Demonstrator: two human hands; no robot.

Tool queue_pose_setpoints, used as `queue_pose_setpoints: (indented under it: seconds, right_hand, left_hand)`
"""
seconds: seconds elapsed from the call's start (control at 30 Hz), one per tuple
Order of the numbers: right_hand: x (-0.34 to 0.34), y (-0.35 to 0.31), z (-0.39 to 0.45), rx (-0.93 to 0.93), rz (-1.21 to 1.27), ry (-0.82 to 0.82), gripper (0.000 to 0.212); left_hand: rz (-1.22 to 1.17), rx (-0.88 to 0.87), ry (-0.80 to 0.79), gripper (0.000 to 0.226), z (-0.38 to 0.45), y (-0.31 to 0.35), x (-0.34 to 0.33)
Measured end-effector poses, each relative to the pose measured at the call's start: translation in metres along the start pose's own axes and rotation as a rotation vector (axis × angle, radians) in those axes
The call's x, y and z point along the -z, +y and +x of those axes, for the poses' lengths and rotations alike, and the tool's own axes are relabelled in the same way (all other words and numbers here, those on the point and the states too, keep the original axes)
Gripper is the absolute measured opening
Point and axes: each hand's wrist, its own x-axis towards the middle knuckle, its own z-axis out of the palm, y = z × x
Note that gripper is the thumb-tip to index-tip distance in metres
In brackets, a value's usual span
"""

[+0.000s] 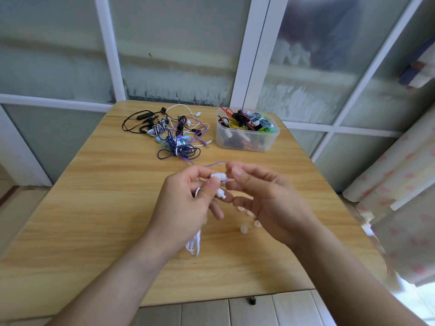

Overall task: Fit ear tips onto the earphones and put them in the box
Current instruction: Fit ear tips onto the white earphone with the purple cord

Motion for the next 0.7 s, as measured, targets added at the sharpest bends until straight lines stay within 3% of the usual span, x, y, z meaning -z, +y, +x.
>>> queue_pose_setpoints:
  seconds: [0.13,0.3,0.53,0.7]
  right_hand:
    - [0.003,-0.002,-0.002,0.251,-0.352,0.114,0.014]
    - [0.005,0.007,-0.002,0.359,-0.695,0.059,0.016]
    - [0.013,0.010,0.004,0.466,-0.798,0.080,0.011]
    - [0.020,-0.003,0.002,0.396,-0.790,-0.043,0.015]
  left_hand:
    - [-0.137,0.069,0.035,0.012,0.002,0.000,-0.002]
    - [-0.220,0.123,0.032,0.015,0.003,0.000,-0.004]
    - [-0.310,0.230,-0.034,0.015,0.003,0.002,-0.001]
    - [-0.252,0.222,-0.019,0.018,0.003,-0.002,0.000]
